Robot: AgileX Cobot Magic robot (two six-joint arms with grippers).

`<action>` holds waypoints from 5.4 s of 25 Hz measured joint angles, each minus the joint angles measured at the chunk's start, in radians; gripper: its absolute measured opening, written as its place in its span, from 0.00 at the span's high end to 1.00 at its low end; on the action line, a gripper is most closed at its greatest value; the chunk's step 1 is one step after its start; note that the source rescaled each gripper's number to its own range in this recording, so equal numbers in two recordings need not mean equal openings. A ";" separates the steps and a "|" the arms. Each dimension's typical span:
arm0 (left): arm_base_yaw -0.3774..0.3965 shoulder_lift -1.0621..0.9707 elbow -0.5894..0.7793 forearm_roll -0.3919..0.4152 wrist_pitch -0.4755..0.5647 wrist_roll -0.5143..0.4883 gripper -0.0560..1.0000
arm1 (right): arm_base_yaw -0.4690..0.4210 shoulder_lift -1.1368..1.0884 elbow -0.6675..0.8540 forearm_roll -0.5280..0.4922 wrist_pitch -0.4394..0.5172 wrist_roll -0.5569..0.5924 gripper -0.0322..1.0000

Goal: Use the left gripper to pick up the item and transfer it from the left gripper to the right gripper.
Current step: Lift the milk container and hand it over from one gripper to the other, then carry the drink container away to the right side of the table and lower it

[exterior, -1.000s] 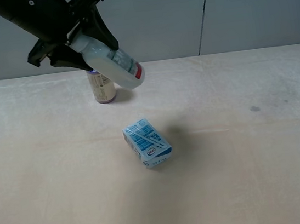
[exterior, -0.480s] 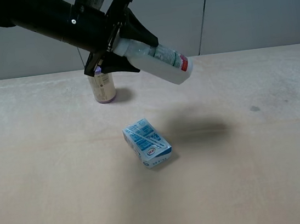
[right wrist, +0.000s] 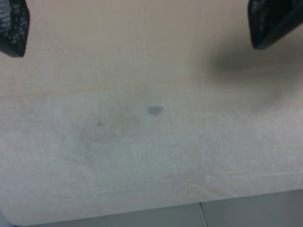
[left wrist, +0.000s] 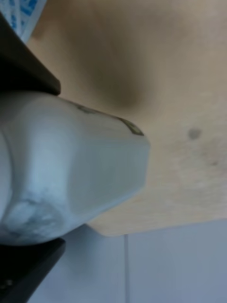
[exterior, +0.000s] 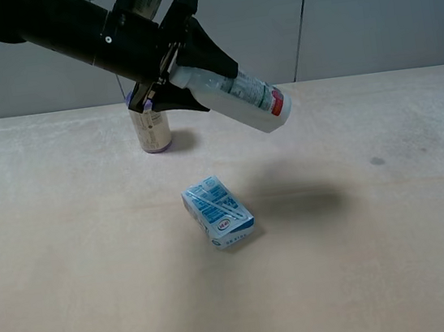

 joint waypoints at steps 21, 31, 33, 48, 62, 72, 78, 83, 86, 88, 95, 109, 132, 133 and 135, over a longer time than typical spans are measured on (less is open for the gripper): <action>0.000 0.000 -0.001 0.029 0.155 0.088 0.91 | 0.007 0.226 -0.107 0.147 -0.011 -0.180 0.00; 0.000 0.000 -0.001 0.029 0.155 0.090 0.91 | 0.366 0.586 -0.262 0.174 -0.179 -0.381 0.00; 0.000 0.000 -0.001 0.029 0.155 0.091 0.91 | 0.436 0.667 -0.281 0.170 -0.212 -0.414 0.00; 0.000 0.000 -0.001 0.029 0.155 0.093 0.91 | 0.602 1.118 -0.384 0.205 -0.435 -0.644 0.00; 0.000 0.000 -0.001 0.029 0.155 0.100 0.91 | 0.706 1.284 -0.389 0.341 -0.558 -0.824 0.00; 0.000 0.000 -0.001 0.029 0.155 0.101 0.91 | 0.706 1.401 -0.389 0.310 -0.666 -0.805 0.00; 0.000 0.000 -0.001 0.029 0.155 0.101 0.91 | 0.706 1.448 -0.389 0.310 -0.671 -0.803 0.00; 0.000 0.000 -0.001 0.029 0.155 0.101 0.91 | 0.706 1.450 -0.389 0.310 -0.683 -0.800 0.00; 0.000 0.000 -0.001 0.029 0.155 0.101 0.91 | 0.706 1.450 -0.389 0.309 -0.685 -0.793 0.00; 0.000 0.000 -0.001 0.029 0.155 0.101 0.91 | 0.706 1.450 -0.389 0.309 -0.686 -0.792 0.00; 0.000 0.000 -0.001 0.029 0.155 0.109 0.91 | 0.706 1.450 -0.389 0.309 -0.688 -0.790 0.10; 0.000 0.000 -0.001 0.020 0.140 0.109 0.91 | 0.709 1.451 -0.389 0.308 -0.679 -0.790 0.92; 0.000 -0.001 -0.001 0.006 0.182 0.118 0.01 | 0.709 1.458 -0.389 0.305 -0.658 -0.786 0.92; 0.003 -0.001 -0.001 0.006 0.187 0.118 0.01 | 0.709 1.458 -0.389 0.305 -0.658 -0.786 0.92; 0.015 -0.001 -0.001 0.006 0.207 0.119 0.01 | 0.709 1.458 -0.389 0.305 -0.659 -0.786 0.92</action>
